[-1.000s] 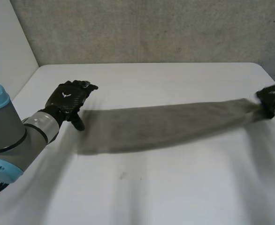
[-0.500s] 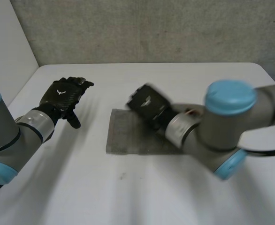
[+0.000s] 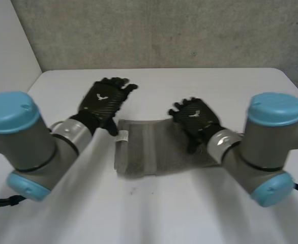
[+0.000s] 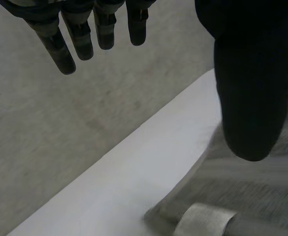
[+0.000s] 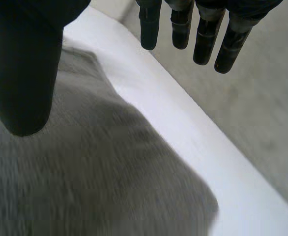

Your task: Fold the towel.

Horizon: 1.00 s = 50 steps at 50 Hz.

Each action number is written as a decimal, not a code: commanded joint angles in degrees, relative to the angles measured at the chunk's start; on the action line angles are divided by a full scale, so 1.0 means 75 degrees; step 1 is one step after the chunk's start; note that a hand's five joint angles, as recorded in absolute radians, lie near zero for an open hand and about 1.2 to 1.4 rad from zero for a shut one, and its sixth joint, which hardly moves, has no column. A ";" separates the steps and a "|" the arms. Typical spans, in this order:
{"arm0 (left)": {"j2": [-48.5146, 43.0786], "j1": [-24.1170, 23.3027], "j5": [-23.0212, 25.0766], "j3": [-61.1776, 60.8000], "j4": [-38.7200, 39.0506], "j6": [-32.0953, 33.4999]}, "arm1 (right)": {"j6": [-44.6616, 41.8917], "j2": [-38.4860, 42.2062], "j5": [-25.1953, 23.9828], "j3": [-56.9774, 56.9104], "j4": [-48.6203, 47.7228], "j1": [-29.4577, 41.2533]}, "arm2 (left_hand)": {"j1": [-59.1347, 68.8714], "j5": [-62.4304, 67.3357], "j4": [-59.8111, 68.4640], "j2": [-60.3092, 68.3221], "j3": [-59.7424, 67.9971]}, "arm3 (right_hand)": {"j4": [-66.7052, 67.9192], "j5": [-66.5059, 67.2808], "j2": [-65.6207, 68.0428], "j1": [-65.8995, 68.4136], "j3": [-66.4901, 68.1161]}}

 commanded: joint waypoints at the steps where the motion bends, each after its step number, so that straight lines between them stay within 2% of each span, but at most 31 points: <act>1: -0.0946 -0.0939 -0.0671 0.0562 -0.0002 0.0068 | 0.0750 -0.0258 -0.0084 0.0901 0.0285 -0.1198 | 0.0365 0.0161 0.0385 0.0371 0.0371 | -0.0439 -0.0427 -0.0356 -0.0260 -0.0303; 3: -0.1157 -0.0997 -0.0894 0.0621 -0.0014 0.0079 | 0.0738 -0.0258 -0.0119 0.1042 0.0320 -0.1386 | 0.0365 0.0161 0.0385 0.0371 0.0371 | -0.0439 -0.0427 -0.0356 -0.0260 -0.0303; 5: -0.1518 -0.1021 -0.1372 0.0680 -0.0049 0.0161 | 0.0715 -0.0165 -0.0142 0.1228 0.0274 -0.1607 | 0.0365 0.0161 0.0385 0.0371 0.0371 | 0.0997 0.1008 0.1080 0.1175 0.1133; 6: -0.1520 -0.1021 -0.1375 0.0680 -0.0049 0.0161 | 0.0715 -0.0164 -0.0142 0.1229 0.0273 -0.1608 | 0.0365 0.0161 0.0385 0.0371 0.0371 | 0.1007 0.1019 0.1091 0.1186 0.1143; 8: -0.1742 -0.1021 -0.1690 0.0680 -0.0084 0.0336 | 0.0610 -0.0083 -0.0142 0.1288 0.0273 -0.1806 | 0.0365 0.0161 0.0385 0.0371 0.0371 | 0.4264 0.4276 0.4348 0.4443 0.4401; 9: -0.1743 -0.1021 -0.1691 0.0680 -0.0084 0.0337 | 0.0609 -0.0082 -0.0142 0.1288 0.0273 -0.1808 | 0.0365 0.0161 0.0385 0.0371 0.0371 | 0.4282 0.4294 0.4365 0.4461 0.4418; 11: -0.1778 -0.1021 -0.1784 0.0575 -0.0084 0.0524 | 0.0248 0.0034 -0.0131 0.1230 0.0332 -0.1901 | 0.0320 0.0116 0.0340 0.0327 0.0327 | 0.7140 0.7152 0.7224 0.7319 0.7276; 12: -0.1778 -0.1021 -0.1785 0.0574 -0.0084 0.0525 | 0.0246 0.0035 -0.0131 0.1229 0.0332 -0.1901 | 0.0320 0.0116 0.0340 0.0326 0.0326 | 0.7153 0.7165 0.7236 0.7331 0.7289; 13: -0.1743 -0.1021 -0.1785 0.0516 -0.0096 0.0571 | -0.0009 0.0093 -0.0084 0.1159 0.0344 -0.1901 | 0.0320 0.0116 0.0340 0.0326 0.0326 | 0.8330 0.8341 0.8413 0.8508 0.8466; 15: -0.1685 -0.1021 -0.1796 0.0411 -0.0096 0.0595 | -0.0244 0.0105 -0.0049 0.1112 0.0344 -0.1878 | 0.0297 0.0094 0.0318 0.0304 0.0304 | 0.8889 0.8901 0.8972 0.9067 0.9025; 22: -0.1239 -0.1021 -0.1832 0.0047 -0.0084 0.0583 | -0.0574 0.0011 0.0057 0.0573 0.0332 -0.1772 | 0.0275 0.0071 0.0295 0.0282 0.0282 | 0.8894 0.8906 0.8978 0.9073 0.9030; 25: -0.0922 -0.0997 -0.1902 -0.0082 -0.0084 0.0572 | -0.0516 -0.0106 0.0045 0.0128 0.0332 -0.1351 | 0.0230 0.0026 0.0250 0.0237 0.0237 | 0.8894 0.8906 0.8978 0.9073 0.9030; 27: -0.0538 -0.0904 -0.2088 -0.0222 -0.0084 0.0537 | -0.0527 -0.0223 -0.0013 -0.0409 0.0344 -0.0488 | 0.0230 0.0026 0.0250 0.0237 0.0237 | 0.8894 0.8906 0.8978 0.9073 0.9030; 33: 0.0027 -0.0610 -0.2535 -0.0562 -0.0049 0.0501 | -0.0598 -0.0082 -0.0131 -0.0810 0.0250 0.0653 | 0.0185 -0.0018 0.0205 0.0192 0.0192 | 0.8894 0.8906 0.8978 0.9073 0.9030; 38: 0.0588 -0.0061 -0.2793 -0.0984 -0.0014 0.0466 | -0.0785 0.0712 -0.0446 -0.0927 0.0040 0.2033 | 0.0163 -0.0041 0.0183 0.0169 0.0169 | 0.8894 0.8906 0.8978 0.9073 0.9030; 47: 0.0730 0.0222 -0.2711 -0.1090 -0.0014 0.0220 | -0.1430 0.1488 -0.0635 -0.0974 0.0004 0.2364 | 0.0140 -0.0063 0.0160 0.0147 0.0147 | 0.8894 0.8906 0.8978 0.9073 0.9030; 48: 0.0730 0.0222 -0.2699 -0.1078 -0.0014 0.0139 | -0.1325 0.1418 -0.0588 -0.1020 0.0004 0.2353 | 0.0140 -0.0063 0.0160 0.0147 0.0147 | 0.7126 0.7138 0.7209 0.7305 0.7262; 49: 0.0730 0.0175 -0.2676 -0.1043 -0.0014 0.0045 | -0.1243 0.1325 -0.0530 -0.1044 -0.0008 0.2341 | 0.0118 -0.0085 0.0138 0.0125 0.0125 | 0.3555 0.3567 0.3639 0.3734 0.3692; 50: 0.0730 0.0175 -0.2675 -0.1043 -0.0014 0.0044 | -0.1242 0.1324 -0.0529 -0.1044 -0.0008 0.2341 | 0.0118 -0.0086 0.0138 0.0125 0.0125 | 0.3520 0.3532 0.3603 0.3699 0.3656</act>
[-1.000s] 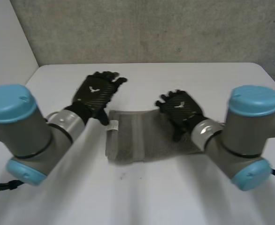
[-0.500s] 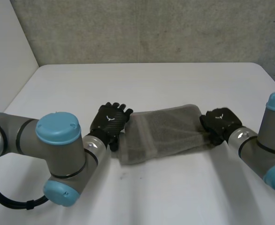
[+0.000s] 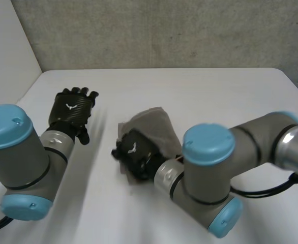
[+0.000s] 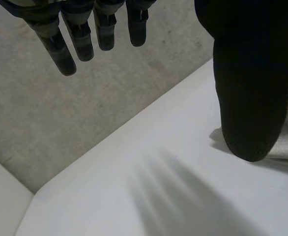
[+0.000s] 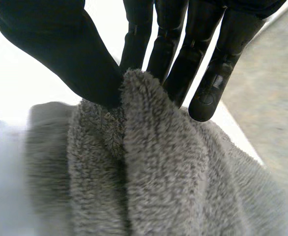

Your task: Fold the towel.

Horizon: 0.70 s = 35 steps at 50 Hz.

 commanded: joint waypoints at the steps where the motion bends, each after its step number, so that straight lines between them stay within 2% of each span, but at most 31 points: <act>1: 0.0009 -0.0026 0.0148 0.0077 -0.0002 -0.0401 | 0.0098 -0.0132 0.0111 -0.0081 -0.0007 -0.0061 | 0.0057 -0.0086 0.0068 0.0075 0.0076 | -0.6493 -0.6207 -0.6379 -0.4493 -0.6446; 2: 0.0009 -0.0027 0.0149 0.0077 -0.0002 -0.0401 | 0.0100 -0.0134 0.0111 -0.0081 -0.0007 -0.0061 | 0.0057 -0.0086 0.0068 0.0075 0.0076 | -0.6520 -0.6234 -0.6405 -0.4519 -0.6472; 3: 0.0009 -0.0073 0.0183 0.0124 -0.0002 -0.0483 | 0.0402 -0.0401 0.0135 -0.0070 -0.0007 -0.0189 | 0.0080 -0.0063 0.0091 0.0097 0.0099 | -0.7787 -0.7501 -0.7673 -0.5787 -0.7740; 5: -0.0002 -0.0132 0.0219 0.0195 -0.0002 -0.0554 | 0.0838 -0.0685 0.0193 -0.0046 -0.0007 -0.0436 | 0.0080 -0.0063 0.0091 0.0097 0.0099 | -0.7787 -0.7501 -0.7673 -0.5787 -0.7740; 7: -0.0084 -0.0389 0.0301 0.0439 0.0010 -0.0740 | 0.2074 -0.1186 0.0298 0.0035 0.0004 -0.0891 | 0.0080 -0.0063 0.0091 0.0097 0.0099 | -0.7787 -0.7501 -0.7673 -0.5787 -0.7740; 8: -0.0084 -0.0390 0.0301 0.0441 0.0010 -0.0741 | 0.2080 -0.1189 0.0299 0.0036 0.0004 -0.0893 | 0.0080 -0.0063 0.0091 0.0097 0.0099 | -0.7787 -0.7501 -0.7673 -0.5787 -0.7740; 9: -0.0119 -0.0564 0.0324 0.0568 0.0010 -0.0857 | 0.2730 -0.1386 0.0334 0.0047 0.0039 -0.1079 | 0.0080 -0.0063 0.0091 0.0097 0.0099 | -0.7787 -0.7501 -0.7673 -0.5787 -0.7740; 10: -0.0120 -0.0566 0.0324 0.0570 0.0010 -0.0859 | 0.2737 -0.1388 0.0334 0.0047 0.0040 -0.1081 | 0.0080 -0.0063 0.0091 0.0097 0.0099 | -0.7787 -0.7501 -0.7673 -0.5787 -0.7740; 12: -0.0271 -0.0927 0.0348 0.0838 -0.0002 -0.1208 | 0.3775 -0.1563 0.0346 0.0059 0.0144 -0.1535 | 0.0080 -0.0063 0.0091 0.0097 0.0099 | -0.7787 -0.7501 -0.7673 -0.5787 -0.7740; 15: -0.0528 -0.1291 0.0441 0.1131 -0.0002 -0.1618 | 0.4340 -0.1540 0.0322 0.0083 0.0413 -0.1923 | 0.0102 -0.0041 0.0113 0.0119 0.0121 | -0.7787 -0.7501 -0.7673 -0.5787 -0.7740; 23: -0.1453 -0.1761 0.1121 0.1845 -0.0084 -0.2264 | 0.4377 -0.1120 0.0334 -0.0058 0.0860 -0.2475 | 0.0214 0.0071 0.0225 0.0231 0.0233 | -0.7787 -0.7501 -0.7673 -0.5787 -0.7740; 30: -0.2182 -0.1749 0.1098 0.2292 -0.0306 -0.2288 | 0.4366 -0.0650 0.0217 -0.0269 0.0872 -0.2510 | 0.0259 0.0116 0.0270 0.0276 0.0278 | -0.7787 -0.7501 -0.7673 -0.5787 -0.7740; 35: -0.2428 -0.1492 0.0957 0.2281 -0.0506 -0.2265 | 0.4248 -0.0228 0.0182 -0.0527 0.0977 -0.2417 | 0.0259 0.0116 0.0270 0.0276 0.0278 | -0.7787 -0.7501 -0.7673 -0.5787 -0.7740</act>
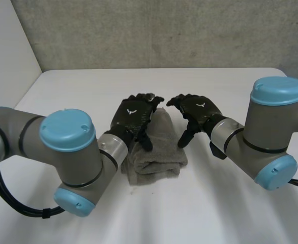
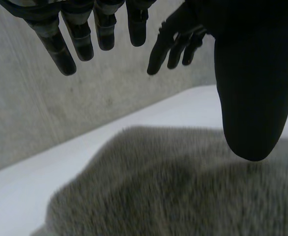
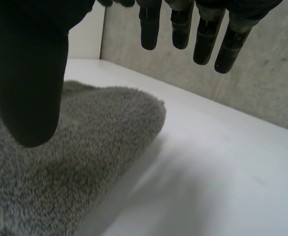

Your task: Fold the towel.

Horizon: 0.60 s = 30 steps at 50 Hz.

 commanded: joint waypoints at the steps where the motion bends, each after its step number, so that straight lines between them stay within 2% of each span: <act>1: -0.0468 0.0370 -0.0272 0.0044 -0.0272 0.0078 | -0.0222 0.0713 -0.0090 -0.0431 0.0145 0.0124 | 0.0247 0.0117 0.0267 0.0268 0.0272 | -0.0436 -0.0452 -0.0348 -0.0257 -0.0291; 8: -0.0609 0.0570 -0.0472 -0.0262 -0.0401 0.0395 | -0.0832 0.1512 -0.0043 -0.0995 0.0427 0.0265 | 0.0225 0.0094 0.0244 0.0245 0.0250 | -0.0436 -0.0452 -0.0348 -0.0257 -0.0291; 10: -0.0597 0.0594 -0.0484 -0.0378 -0.0494 0.0780 | -0.1147 0.1722 0.0038 -0.1170 0.0543 0.0347 | 0.0180 0.0050 0.0200 0.0201 0.0205 | -0.0436 -0.0452 -0.0348 -0.0257 -0.0291; 16: -0.0433 0.0570 -0.0496 -0.0508 -0.0565 0.1274 | -0.1266 0.1618 0.0074 -0.1229 0.0591 0.0394 | 0.0112 -0.0018 0.0132 0.0133 0.0138 | -0.0436 -0.0452 -0.0348 -0.0257 -0.0291; 24: 0.0786 0.0465 -0.0484 -0.0484 -0.0577 0.1297 | -0.1172 -0.0023 0.0261 -0.1100 0.0567 0.0300 | 0.0068 -0.0063 0.0087 0.0088 0.0093 | -0.0436 -0.0452 -0.0348 -0.0257 -0.0291; 26: 0.1450 0.0465 -0.0484 -0.0449 -0.0577 0.1321 | -0.1020 -0.0769 0.0786 -0.1030 0.0532 0.0242 | 0.0001 -0.0129 0.0020 0.0022 0.0026 | -0.0436 -0.0452 -0.0348 -0.0257 -0.0291; 27: 0.1454 0.0465 -0.0484 -0.0449 -0.0577 0.1321 | -0.1020 -0.0773 0.0789 -0.1030 0.0532 0.0241 | 0.0000 -0.0130 0.0020 0.0021 0.0025 | -0.0436 -0.0452 -0.0348 -0.0257 -0.0291; 29: 0.2130 0.0547 -0.0496 -0.0414 -0.0658 0.1286 | -0.0903 -0.1391 0.1383 -0.0960 0.0509 -0.0038 | 0.0000 -0.0130 0.0020 0.0021 0.0025 | -0.0436 -0.0452 -0.0348 -0.0257 -0.0291; 30: 0.2133 0.0547 -0.0496 -0.0414 -0.0659 0.1286 | -0.0902 -0.1394 0.1386 -0.0960 0.0509 -0.0040 | 0.0000 -0.0130 0.0020 0.0021 0.0025 | -0.0436 -0.0452 -0.0348 -0.0257 -0.0291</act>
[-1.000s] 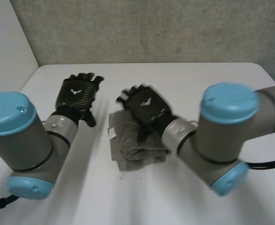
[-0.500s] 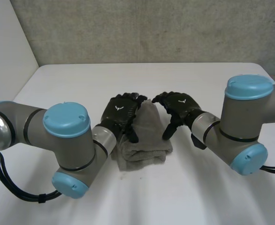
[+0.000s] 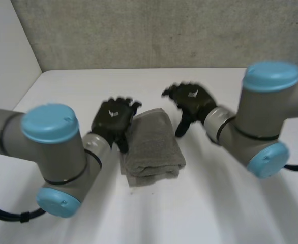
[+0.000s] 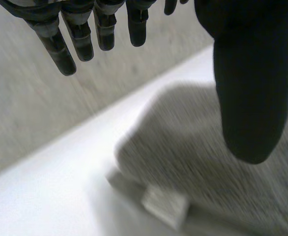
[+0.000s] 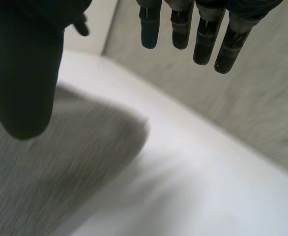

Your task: Fold the towel.

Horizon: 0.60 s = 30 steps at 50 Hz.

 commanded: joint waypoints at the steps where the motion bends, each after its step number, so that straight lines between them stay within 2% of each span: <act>1: 0.1825 0.0099 -0.0022 0.0121 -0.0186 -0.0074 | 0.0280 -0.1944 0.1361 0.0213 -0.0072 -0.0554 | 0.0024 -0.0117 0.0036 0.0032 0.0027 | -0.0436 -0.0452 -0.0348 -0.0141 -0.0291; 5: 0.2484 0.0334 -0.0022 0.0180 -0.0562 -0.0133 | 0.0292 -0.2403 0.1609 0.0249 -0.0061 -0.0814 | 0.0024 -0.0117 0.0036 0.0032 0.0027 | -0.0436 -0.0452 -0.0348 -0.0141 -0.0291; 7: 0.3103 0.0695 -0.0010 0.0238 -0.1110 -0.0285 | 0.0280 -0.2823 0.1773 0.0365 -0.0037 -0.0954 | 0.0024 -0.0116 0.0037 0.0032 0.0027 | -0.0436 -0.0452 -0.0348 -0.0141 -0.0291; 15: 0.3854 0.1539 0.0037 0.0098 -0.1839 -0.0894 | 0.0256 -0.3305 0.1820 0.0951 -0.0002 -0.1189 | 0.0024 -0.0117 0.0036 0.0032 0.0027 | -0.0436 -0.0452 -0.0348 -0.0141 -0.0291; 30: 0.3949 0.1740 0.0084 -0.0195 -0.1781 -0.1094 | 0.0291 -0.3318 0.1879 0.1209 -0.0049 -0.1154 | -0.0066 -0.0206 -0.0053 -0.0057 -0.0063 | -0.0436 -0.0452 -0.0348 -0.0141 -0.0291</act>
